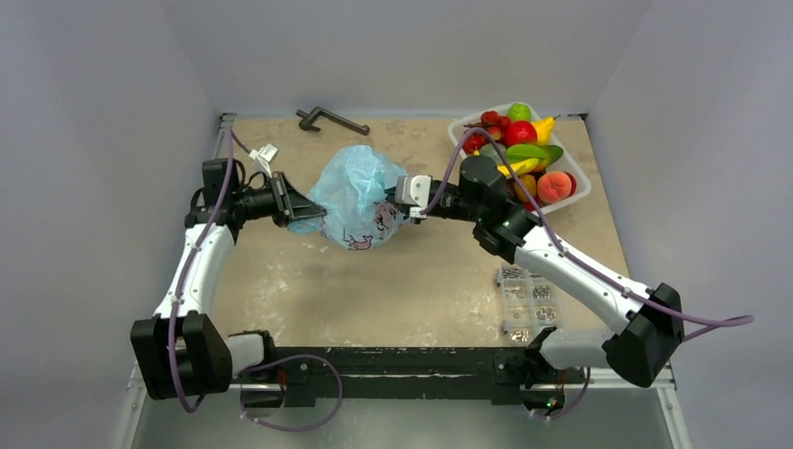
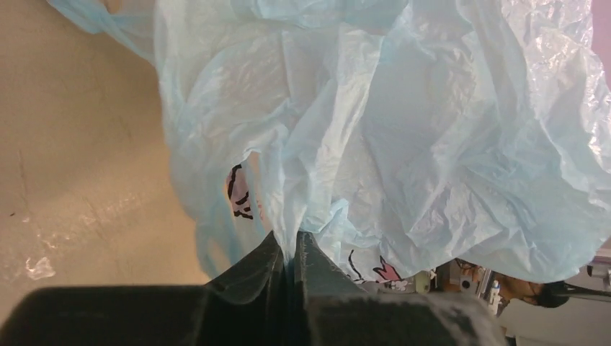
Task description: Place the fake fruits into the plastic bag and tie a complex knot
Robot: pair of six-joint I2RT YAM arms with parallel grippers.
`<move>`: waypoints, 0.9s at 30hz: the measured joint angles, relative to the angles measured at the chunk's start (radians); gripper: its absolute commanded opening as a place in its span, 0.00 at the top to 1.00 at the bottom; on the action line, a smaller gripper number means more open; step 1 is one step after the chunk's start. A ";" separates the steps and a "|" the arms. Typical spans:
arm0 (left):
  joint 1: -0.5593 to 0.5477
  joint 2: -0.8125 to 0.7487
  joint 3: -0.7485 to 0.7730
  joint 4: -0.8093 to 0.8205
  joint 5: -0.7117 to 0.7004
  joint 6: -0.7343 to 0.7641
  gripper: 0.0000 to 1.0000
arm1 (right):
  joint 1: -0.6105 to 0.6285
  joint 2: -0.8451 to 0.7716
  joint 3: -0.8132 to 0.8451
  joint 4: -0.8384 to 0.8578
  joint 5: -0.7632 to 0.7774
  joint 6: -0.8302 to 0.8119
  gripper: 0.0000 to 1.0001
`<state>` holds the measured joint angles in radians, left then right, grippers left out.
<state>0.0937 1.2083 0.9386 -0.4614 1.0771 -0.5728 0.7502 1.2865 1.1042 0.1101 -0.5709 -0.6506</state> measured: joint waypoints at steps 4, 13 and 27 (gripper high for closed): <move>0.111 -0.009 0.002 -0.018 0.010 0.019 1.00 | -0.061 -0.021 0.001 -0.020 -0.007 0.025 1.00; 0.435 -0.042 0.005 -0.240 -0.077 0.212 1.00 | -0.239 -0.066 0.014 -0.146 -0.085 0.077 1.00; 0.436 -0.010 0.284 -0.387 -0.219 0.361 0.00 | -0.253 0.324 0.534 -0.420 -0.272 0.402 1.00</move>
<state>0.5293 1.1984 1.2224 -0.8482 0.8581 -0.2119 0.4973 1.6104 1.6386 -0.3103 -0.8433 -0.2489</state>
